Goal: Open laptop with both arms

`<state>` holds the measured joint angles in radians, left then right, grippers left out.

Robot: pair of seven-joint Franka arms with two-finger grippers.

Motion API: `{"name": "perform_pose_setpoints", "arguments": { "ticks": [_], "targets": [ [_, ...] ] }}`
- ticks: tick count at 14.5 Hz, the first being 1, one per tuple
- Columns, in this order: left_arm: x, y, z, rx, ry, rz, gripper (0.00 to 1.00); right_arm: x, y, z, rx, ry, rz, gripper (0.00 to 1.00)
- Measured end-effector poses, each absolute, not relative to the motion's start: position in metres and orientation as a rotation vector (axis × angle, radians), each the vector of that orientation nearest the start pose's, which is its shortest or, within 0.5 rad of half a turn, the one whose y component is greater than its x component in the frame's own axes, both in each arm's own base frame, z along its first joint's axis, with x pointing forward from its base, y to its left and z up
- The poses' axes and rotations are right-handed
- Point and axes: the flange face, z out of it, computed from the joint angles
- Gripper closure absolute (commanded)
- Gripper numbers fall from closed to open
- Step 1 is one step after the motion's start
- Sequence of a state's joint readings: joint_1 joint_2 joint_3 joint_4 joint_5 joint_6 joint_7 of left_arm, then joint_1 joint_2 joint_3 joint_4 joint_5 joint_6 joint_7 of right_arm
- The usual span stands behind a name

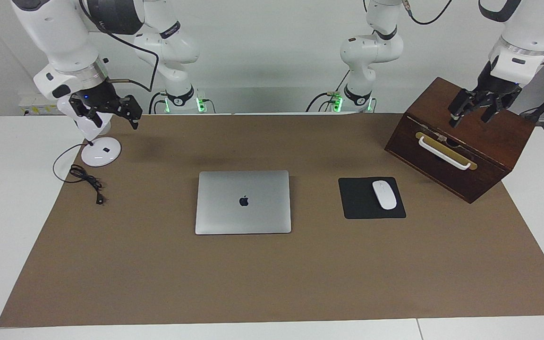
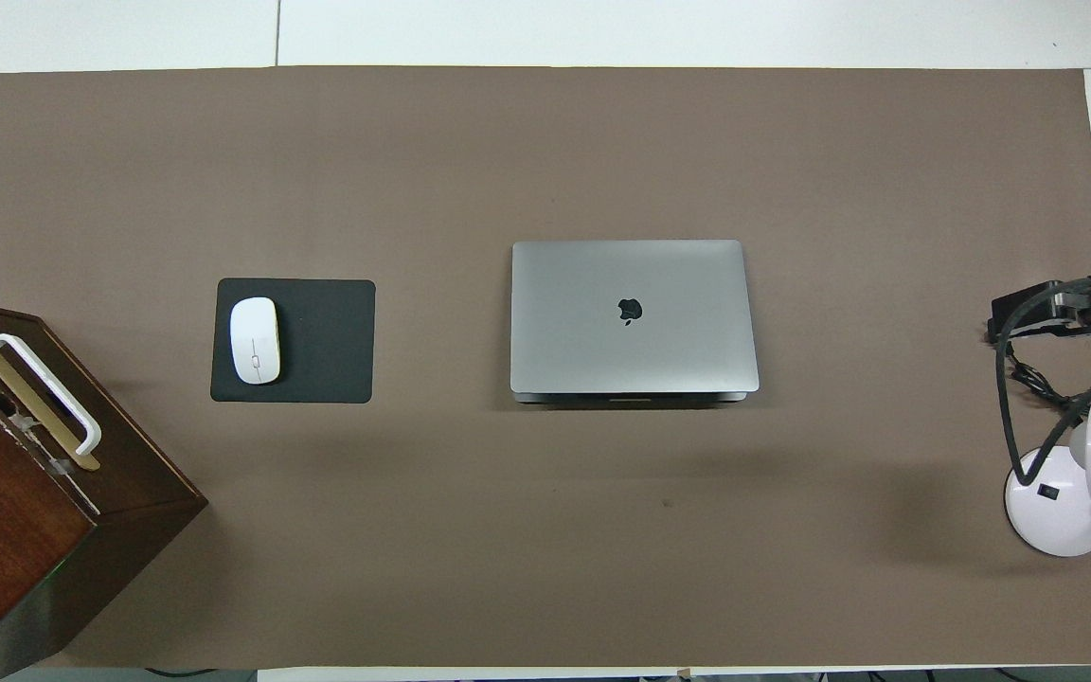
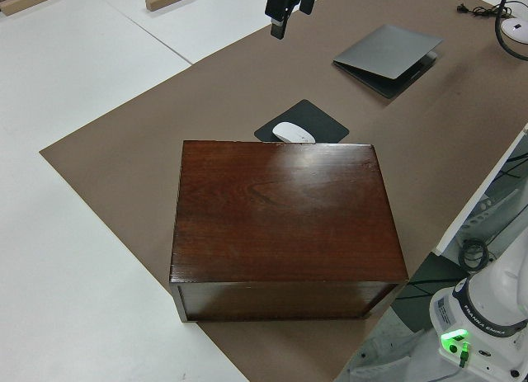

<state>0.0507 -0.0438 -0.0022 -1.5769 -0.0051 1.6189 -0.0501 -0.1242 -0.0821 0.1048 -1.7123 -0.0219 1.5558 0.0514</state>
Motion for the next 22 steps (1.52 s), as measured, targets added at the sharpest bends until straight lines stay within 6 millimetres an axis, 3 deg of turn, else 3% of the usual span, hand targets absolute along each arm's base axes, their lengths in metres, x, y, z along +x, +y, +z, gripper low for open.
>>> {"name": "perform_pose_setpoints", "arguments": {
  "ticks": [8, 9, 10, 12, 13, 16, 19, 22],
  "targets": [
    [0.548, 0.026, 0.648, -3.139, -0.156, -0.146, 0.00, 0.540, -0.009, 0.593, -3.161, 0.103, 0.113, 0.00],
    [0.548, 0.026, 0.648, -3.139, -0.156, -0.146, 0.05, 0.547, -0.008, 0.592, -3.161, 0.099, 0.083, 0.00],
    [0.548, 0.026, 0.648, -3.139, -0.156, -0.148, 0.26, 0.553, -0.008, 0.590, -3.160, 0.096, 0.053, 0.00],
    [0.548, 0.028, 0.648, -3.139, -0.160, -0.148, 0.89, 0.566, -0.007, 0.588, -3.156, 0.091, -0.005, 0.01],
    [0.548, 0.029, 0.648, -3.139, -0.162, -0.148, 1.00, 0.574, -0.005, 0.588, -3.154, 0.084, -0.031, 0.05],
    [0.548, 0.034, 0.647, -3.138, -0.178, -0.145, 1.00, 0.606, 0.012, 0.576, -3.130, 0.074, -0.161, 0.22],
    [0.552, 0.036, 0.650, -3.133, -0.149, -0.216, 1.00, 0.638, 0.049, 0.550, -3.029, 0.163, -0.309, 0.21],
    [0.557, 0.035, 0.650, -3.127, -0.103, -0.281, 1.00, 0.663, 0.057, 0.520, -2.916, 0.232, -0.408, 0.08]
  ]
}}
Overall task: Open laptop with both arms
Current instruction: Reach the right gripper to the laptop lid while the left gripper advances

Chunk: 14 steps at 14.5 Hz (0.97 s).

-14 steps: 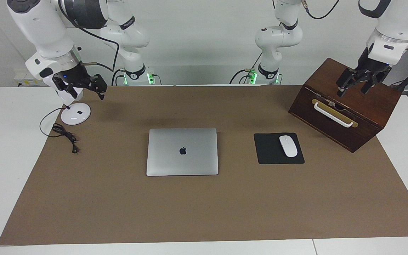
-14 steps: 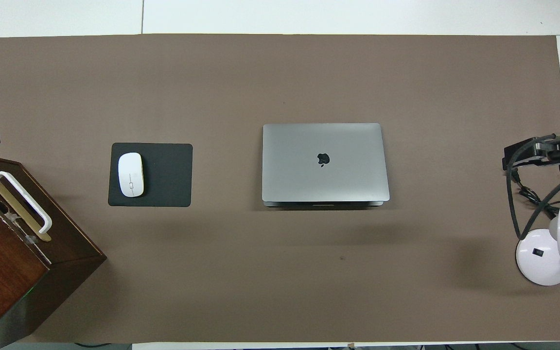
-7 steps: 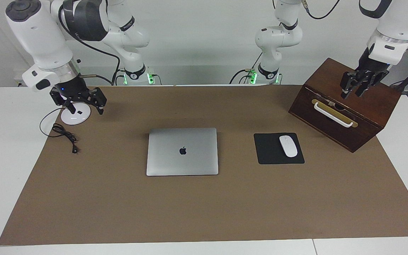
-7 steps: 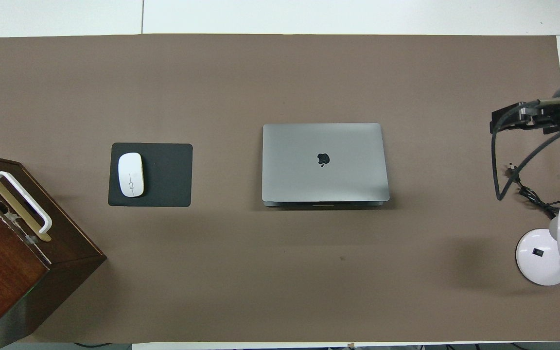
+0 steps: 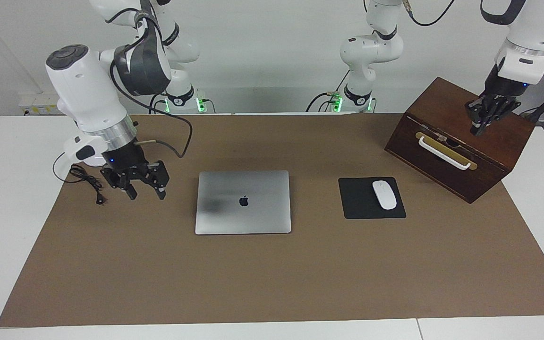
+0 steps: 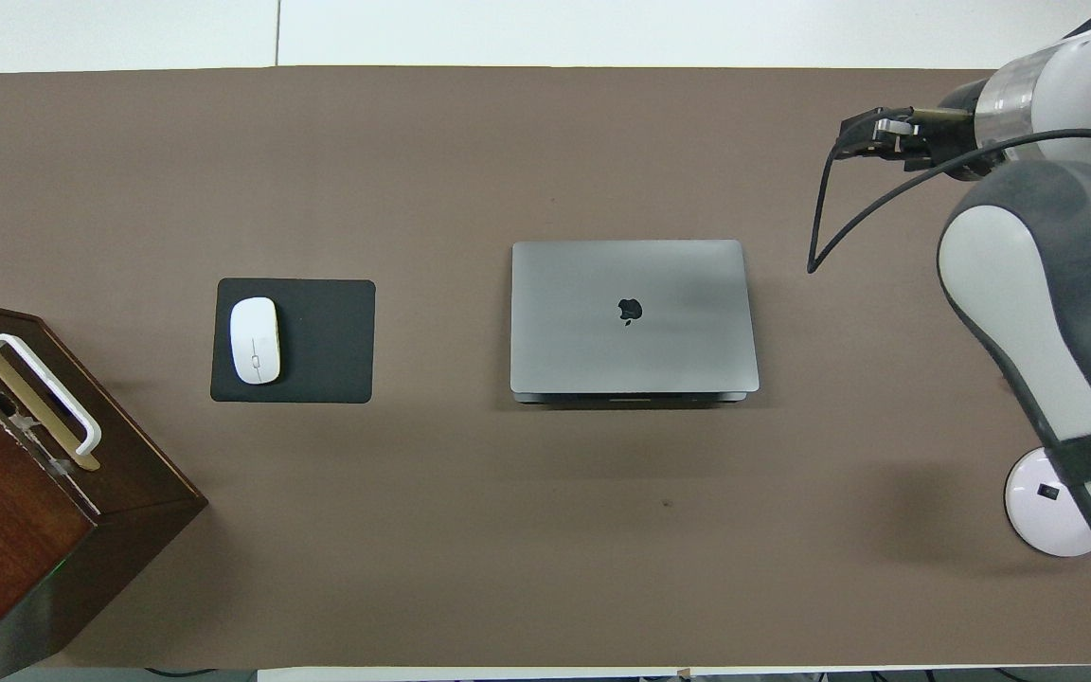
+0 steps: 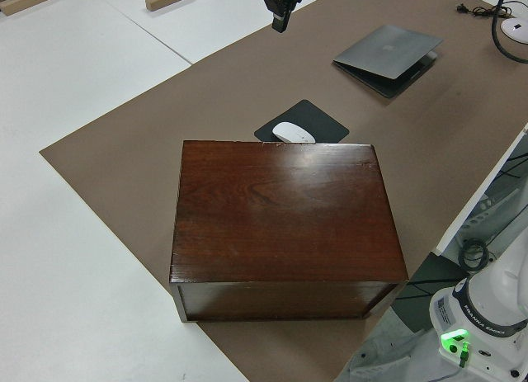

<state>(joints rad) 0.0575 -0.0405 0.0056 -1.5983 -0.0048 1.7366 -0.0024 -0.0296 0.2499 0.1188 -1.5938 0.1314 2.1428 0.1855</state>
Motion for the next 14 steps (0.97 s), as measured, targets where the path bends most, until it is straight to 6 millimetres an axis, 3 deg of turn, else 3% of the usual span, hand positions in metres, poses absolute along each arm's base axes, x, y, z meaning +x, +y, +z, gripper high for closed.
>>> {"name": "perform_pose_setpoints", "arguments": {
  "ticks": [1, 6, 8, 14],
  "targets": [
    [0.558, 0.032, 0.646, -3.129, -0.082, -0.276, 1.00, 0.667, 0.058, 0.510, -2.887, 0.254, -0.420, 0.00],
    [0.557, 0.006, 0.614, -3.203, 0.080, -0.312, 1.00, 0.661, 0.069, 0.457, -2.702, 0.418, -0.405, 0.00],
    [0.549, -0.014, 0.597, -3.214, 0.164, -0.352, 1.00, 0.653, 0.079, 0.437, -2.619, 0.498, -0.380, 0.00],
    [0.502, -0.087, 0.540, -3.173, 0.370, -0.564, 1.00, 0.584, 0.108, 0.407, -2.386, 0.617, -0.267, 0.00]
  ]
}}
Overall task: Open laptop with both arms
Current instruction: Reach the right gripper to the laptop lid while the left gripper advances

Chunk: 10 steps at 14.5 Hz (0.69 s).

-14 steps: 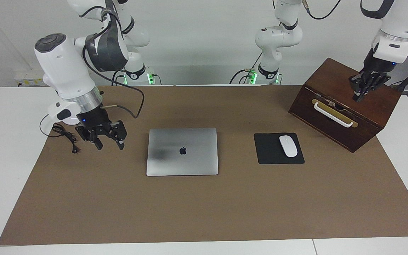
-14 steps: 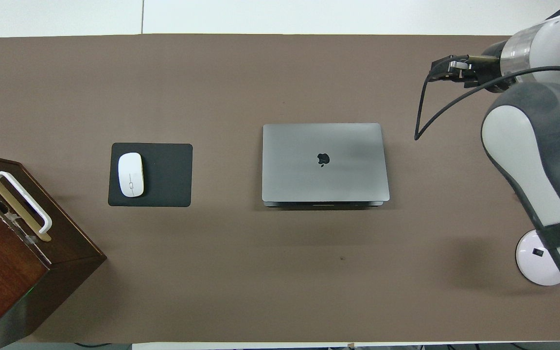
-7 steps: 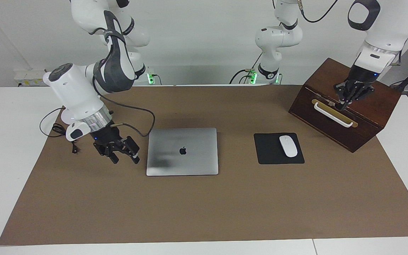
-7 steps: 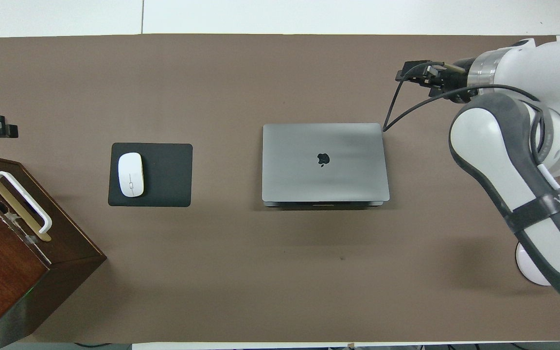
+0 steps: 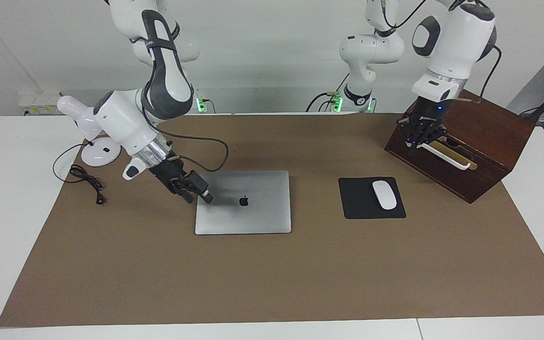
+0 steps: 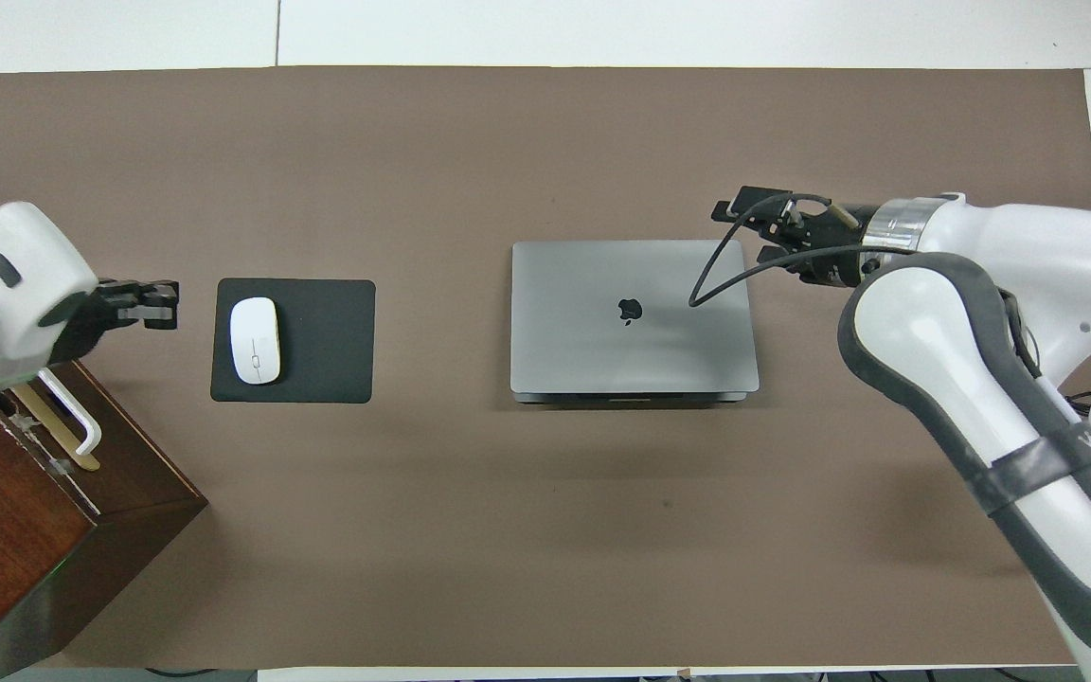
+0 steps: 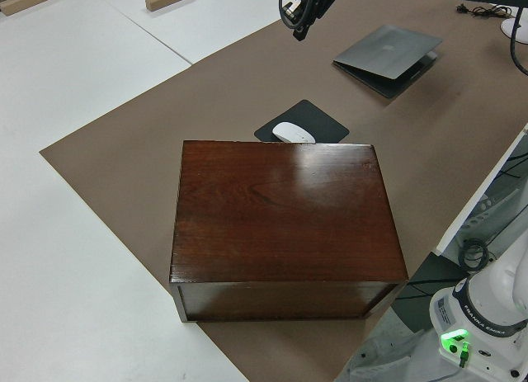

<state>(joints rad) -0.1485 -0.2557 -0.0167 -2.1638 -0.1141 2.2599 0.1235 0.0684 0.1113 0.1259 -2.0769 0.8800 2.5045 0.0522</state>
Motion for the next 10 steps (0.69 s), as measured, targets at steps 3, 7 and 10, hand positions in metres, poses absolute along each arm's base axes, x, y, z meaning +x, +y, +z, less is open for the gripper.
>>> {"name": "perform_pose_setpoints", "arguments": {
  "ticks": [3, 7, 10],
  "targets": [
    [0.465, -0.118, 0.510, -3.146, 0.474, -0.674, 1.00, 0.545, 0.121, 0.402, -2.318, 0.670, -0.256, 0.00],
    [0.428, -0.147, 0.490, -3.114, 0.601, -0.788, 1.00, 0.512, 0.133, 0.395, -2.227, 0.745, -0.259, 0.00],
    [0.409, -0.169, 0.472, -3.095, 0.696, -0.836, 1.00, 0.494, 0.149, 0.382, -2.156, 0.870, -0.280, 0.00]
  ]
}}
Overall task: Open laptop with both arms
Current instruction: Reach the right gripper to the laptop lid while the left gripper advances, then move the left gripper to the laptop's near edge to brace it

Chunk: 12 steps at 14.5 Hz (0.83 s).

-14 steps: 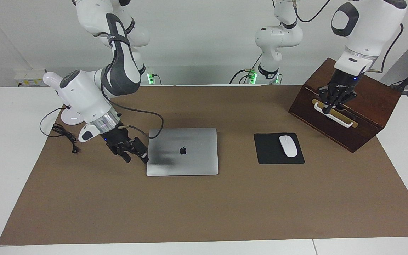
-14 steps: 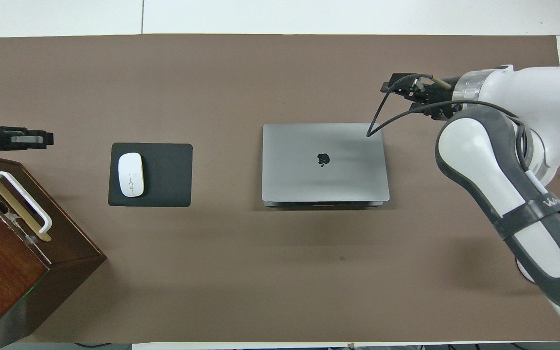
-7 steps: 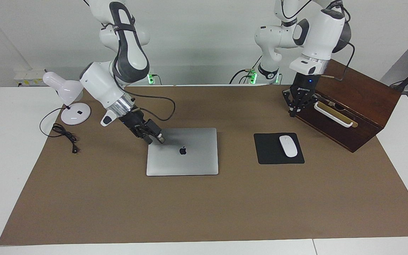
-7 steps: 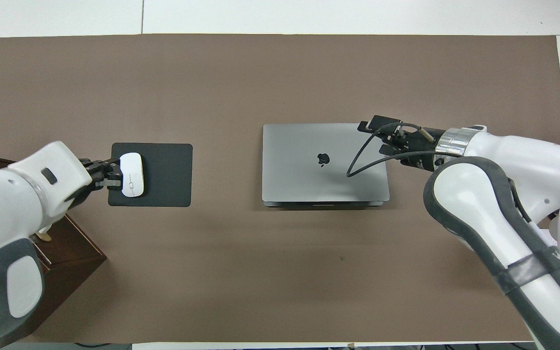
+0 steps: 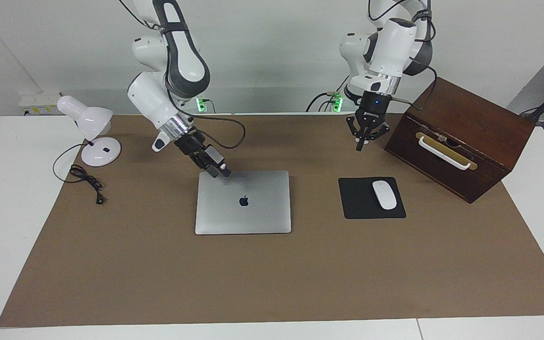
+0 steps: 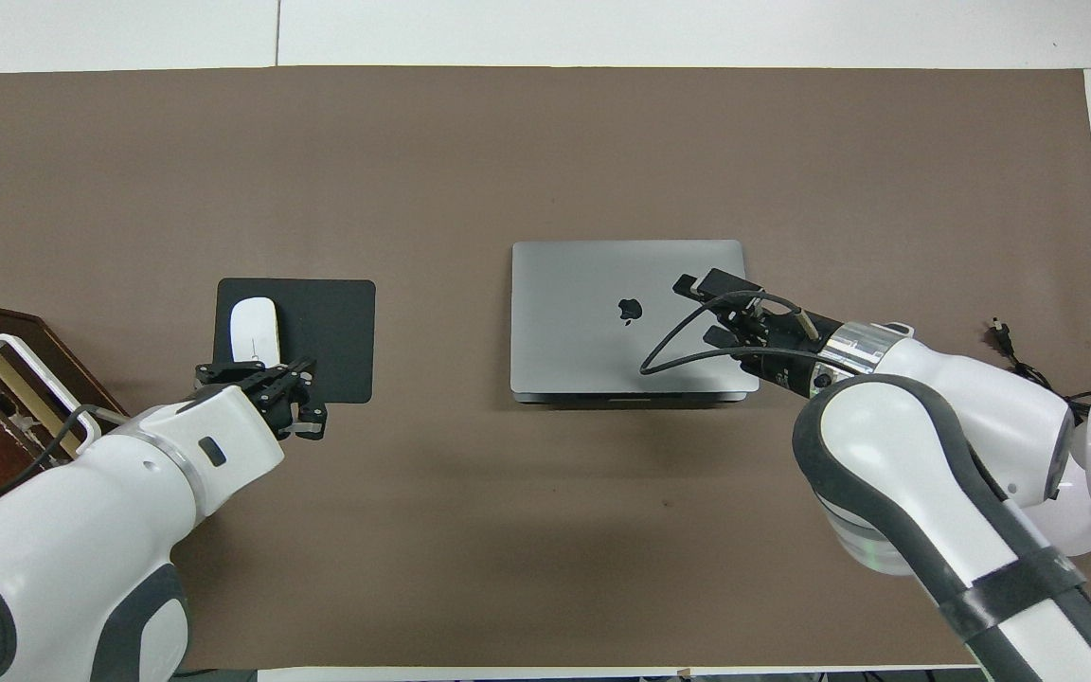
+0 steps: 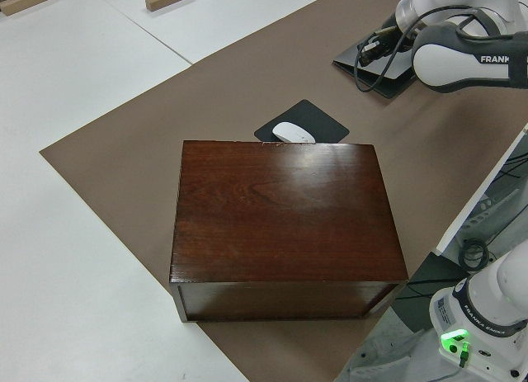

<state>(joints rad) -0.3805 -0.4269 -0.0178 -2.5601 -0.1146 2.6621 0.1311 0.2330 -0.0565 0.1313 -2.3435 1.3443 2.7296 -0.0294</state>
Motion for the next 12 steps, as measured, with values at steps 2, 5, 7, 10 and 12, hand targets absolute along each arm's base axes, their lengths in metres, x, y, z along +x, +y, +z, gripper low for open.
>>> {"name": "perform_pose_setpoints", "arguments": {
  "ticks": [2, 5, 7, 10, 12],
  "targets": [
    [0.400, -0.183, 0.464, -3.082, 0.758, -0.863, 1.00, 0.485, 0.150, 0.373, -2.139, 0.937, -0.296, 0.00],
    [0.385, -0.199, 0.448, -3.062, 0.832, -0.913, 1.00, 0.471, 0.153, 0.365, -2.114, 1.069, -0.377, 0.00],
    [0.376, -0.205, 0.435, -3.050, 0.863, -0.942, 1.00, 0.464, 0.153, 0.359, -2.112, 1.132, -0.397, 0.00],
    [0.369, -0.215, 0.415, -3.030, 0.901, -0.989, 1.00, 0.455, 0.140, 0.347, -2.084, 1.248, -0.392, 0.00],
    [0.368, -0.225, 0.401, -3.017, 0.933, -1.019, 1.00, 0.446, 0.135, 0.338, -2.063, 1.320, -0.399, 0.00]
  ]
}}
